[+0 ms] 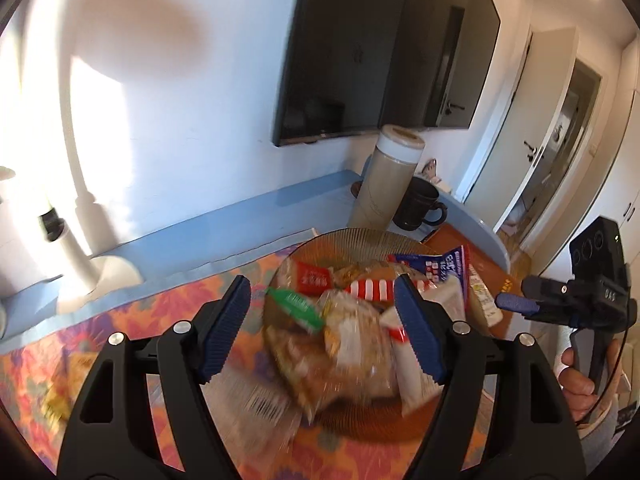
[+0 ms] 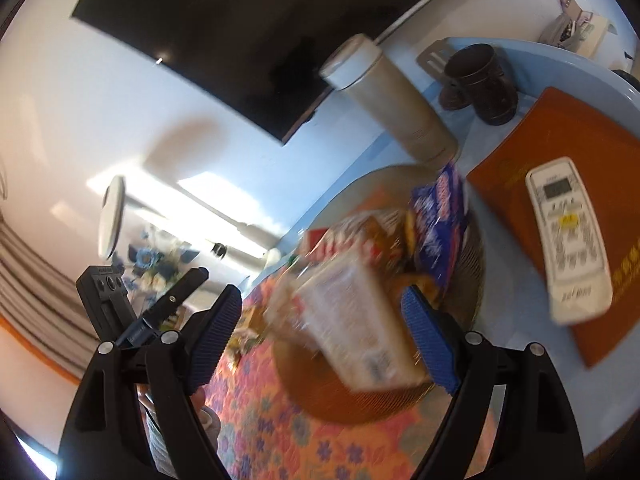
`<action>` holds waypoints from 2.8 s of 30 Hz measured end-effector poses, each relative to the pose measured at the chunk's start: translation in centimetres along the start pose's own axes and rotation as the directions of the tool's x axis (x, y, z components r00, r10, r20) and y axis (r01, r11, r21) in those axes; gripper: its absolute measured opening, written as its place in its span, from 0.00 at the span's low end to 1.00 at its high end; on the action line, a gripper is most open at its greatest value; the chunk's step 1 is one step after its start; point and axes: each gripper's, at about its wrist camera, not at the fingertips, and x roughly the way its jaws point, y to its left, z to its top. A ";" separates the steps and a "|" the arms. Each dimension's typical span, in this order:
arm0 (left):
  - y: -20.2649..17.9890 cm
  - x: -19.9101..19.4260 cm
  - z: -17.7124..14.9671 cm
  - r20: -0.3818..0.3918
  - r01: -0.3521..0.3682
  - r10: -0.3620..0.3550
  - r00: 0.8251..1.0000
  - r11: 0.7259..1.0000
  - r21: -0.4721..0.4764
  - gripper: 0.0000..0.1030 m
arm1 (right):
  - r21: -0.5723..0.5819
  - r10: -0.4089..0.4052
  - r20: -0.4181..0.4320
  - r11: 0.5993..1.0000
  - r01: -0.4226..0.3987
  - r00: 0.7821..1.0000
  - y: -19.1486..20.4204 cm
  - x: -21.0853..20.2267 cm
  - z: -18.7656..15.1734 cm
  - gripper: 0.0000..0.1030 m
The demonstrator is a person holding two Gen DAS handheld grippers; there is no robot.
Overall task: Organize snacks
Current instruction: 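Carry both packs to the brown glass bowl and open both grippers, then move both open grippers back over the table toward the yellow snacks, then grasp the yellow peanut bag with the left gripper while the right grasps the yellow cake pack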
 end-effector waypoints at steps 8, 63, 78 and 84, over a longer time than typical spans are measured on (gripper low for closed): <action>3.1 -11.2 -4.8 0.120 -0.075 0.087 0.989 0.993 -0.096 0.74 | -0.145 0.015 -0.108 0.989 -0.030 0.994 7.7 1.3 -7.0 0.80; 17.1 -21.4 -16.5 0.007 -0.473 0.499 0.867 0.825 -0.310 0.92 | -0.606 -0.325 -0.198 0.782 0.145 0.925 19.8 22.3 -21.3 0.88; 26.9 -3.9 -15.6 -0.231 -0.386 0.312 0.921 0.797 -0.464 0.84 | -0.835 -0.487 -0.142 0.527 0.160 0.862 22.4 33.4 -14.2 0.88; 27.7 -3.5 -16.3 -0.219 -0.369 0.300 0.929 0.813 -0.451 0.78 | -0.851 -0.470 -0.205 0.519 0.081 0.859 22.4 37.7 -14.5 0.87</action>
